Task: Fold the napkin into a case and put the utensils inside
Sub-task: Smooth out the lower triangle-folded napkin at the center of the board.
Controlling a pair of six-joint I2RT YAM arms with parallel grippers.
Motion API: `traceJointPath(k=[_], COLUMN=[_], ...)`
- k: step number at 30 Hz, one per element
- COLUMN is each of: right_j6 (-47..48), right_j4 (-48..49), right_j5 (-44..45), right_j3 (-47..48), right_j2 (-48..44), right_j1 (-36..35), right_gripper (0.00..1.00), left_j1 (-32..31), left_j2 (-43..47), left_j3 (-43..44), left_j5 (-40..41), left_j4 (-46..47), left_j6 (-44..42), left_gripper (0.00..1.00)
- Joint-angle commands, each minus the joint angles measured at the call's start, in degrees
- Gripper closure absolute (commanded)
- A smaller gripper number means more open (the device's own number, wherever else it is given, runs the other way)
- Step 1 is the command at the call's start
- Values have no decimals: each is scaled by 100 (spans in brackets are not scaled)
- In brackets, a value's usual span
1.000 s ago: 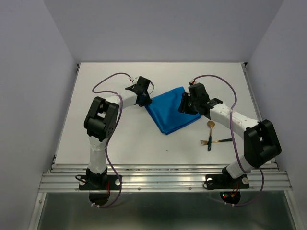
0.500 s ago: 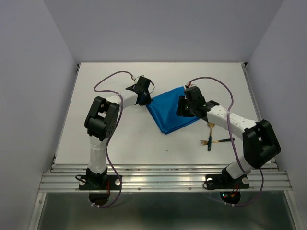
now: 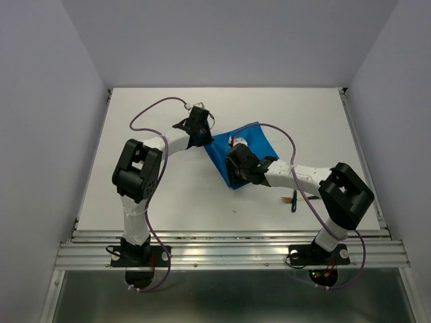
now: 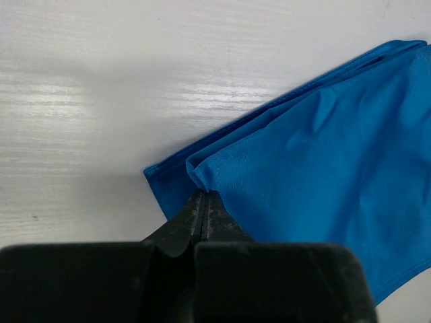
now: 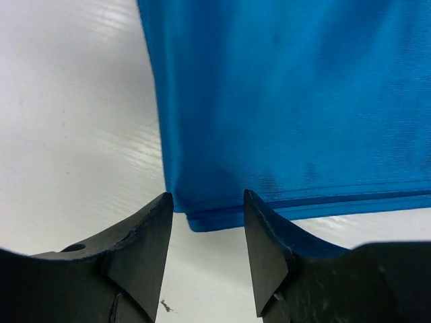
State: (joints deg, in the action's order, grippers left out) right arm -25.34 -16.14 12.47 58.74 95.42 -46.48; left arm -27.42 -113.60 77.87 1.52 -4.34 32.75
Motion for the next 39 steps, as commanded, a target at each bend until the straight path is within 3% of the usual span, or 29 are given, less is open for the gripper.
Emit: traceJointPath(k=[1,11,18,25,30,35,39], right_j6=[170,-6,-94,-269,-348,-384,-428], right_j4=[94,111,-240,-249,-258,-267,-302], right_j5=[527,651,1372,1346,1469,1504,1697], right_j3=[383,366,551,480,454,454,454], right_j2=[240,399,671,610,645,583,531], right_j1=[-344,-467,-695,-696,-696,-749,-749], right_gripper=[49,46,51,43,56,63,80], left_j1=[-27,-35,-35,-35,-27,-35,-27], left_j2=[339,277,260,233,233,207,128], left_j3=[-52,-70,-43,-43,-43,-43,9], left_j5=[-81,-126,-126,-117,-293,-266,-292], left_j4=[214,258,258,258,276,267,258], left_j6=[-137,-120,-120,-120,-120,-146,-173], left_gripper=[100,100,100,100,100,100,100])
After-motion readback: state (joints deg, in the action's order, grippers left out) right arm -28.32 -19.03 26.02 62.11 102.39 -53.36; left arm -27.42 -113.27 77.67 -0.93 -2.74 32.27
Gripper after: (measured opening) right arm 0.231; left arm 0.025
